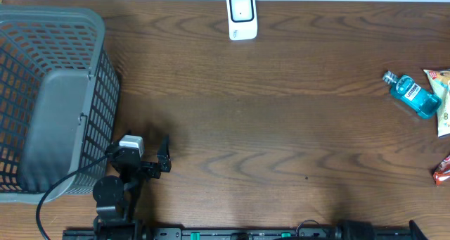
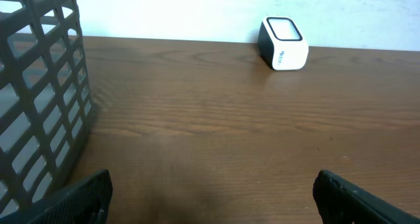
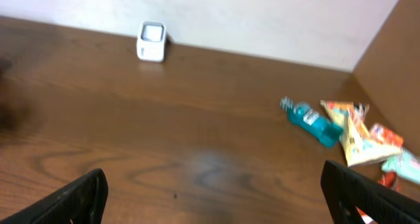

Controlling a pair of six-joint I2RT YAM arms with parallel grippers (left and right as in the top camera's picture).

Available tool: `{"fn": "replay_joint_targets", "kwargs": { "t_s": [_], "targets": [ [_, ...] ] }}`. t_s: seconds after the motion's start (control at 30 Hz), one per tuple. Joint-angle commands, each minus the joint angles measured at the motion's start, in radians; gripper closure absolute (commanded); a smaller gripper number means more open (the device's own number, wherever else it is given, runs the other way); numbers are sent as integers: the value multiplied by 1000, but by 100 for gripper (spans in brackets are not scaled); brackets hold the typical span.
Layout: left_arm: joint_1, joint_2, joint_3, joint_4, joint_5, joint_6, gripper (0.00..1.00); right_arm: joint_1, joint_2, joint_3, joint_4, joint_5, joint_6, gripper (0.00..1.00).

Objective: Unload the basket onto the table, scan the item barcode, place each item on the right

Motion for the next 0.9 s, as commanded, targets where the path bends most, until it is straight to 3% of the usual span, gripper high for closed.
{"fn": "replay_joint_targets", "kwargs": {
  "t_s": [0.0, 0.57, 0.87],
  "targets": [
    [0, -1, -27, -14, 6, 6, 2, 5, -81, -1, -7, -42, -45, 1],
    [0, -1, -27, -14, 6, 6, 2, -4, -78, 11, 104, -76, -109, 1],
    [0, -1, -27, -14, 6, 6, 2, -24, -78, -170, 375, -76, -193, 1]
  ]
}}
